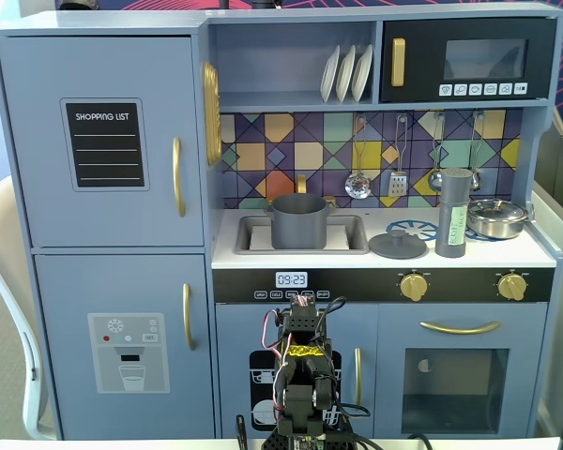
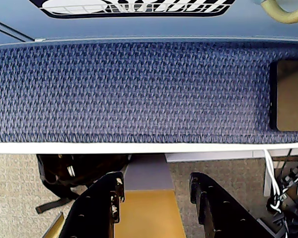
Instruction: Put salt in the gray recipient
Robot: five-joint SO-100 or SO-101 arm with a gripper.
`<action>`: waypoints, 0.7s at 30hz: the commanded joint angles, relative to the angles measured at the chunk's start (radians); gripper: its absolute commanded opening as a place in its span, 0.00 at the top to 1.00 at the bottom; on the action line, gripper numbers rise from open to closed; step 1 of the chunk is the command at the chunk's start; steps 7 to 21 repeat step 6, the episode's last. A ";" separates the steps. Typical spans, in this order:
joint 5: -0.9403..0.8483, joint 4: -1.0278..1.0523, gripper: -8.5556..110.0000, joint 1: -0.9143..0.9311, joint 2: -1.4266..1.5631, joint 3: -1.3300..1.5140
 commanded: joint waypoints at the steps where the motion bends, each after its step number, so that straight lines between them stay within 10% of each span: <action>1: -0.011 0.005 0.84 0.011 0.011 -0.006; 21: -0.011 0.005 0.83 0.011 0.011 -0.006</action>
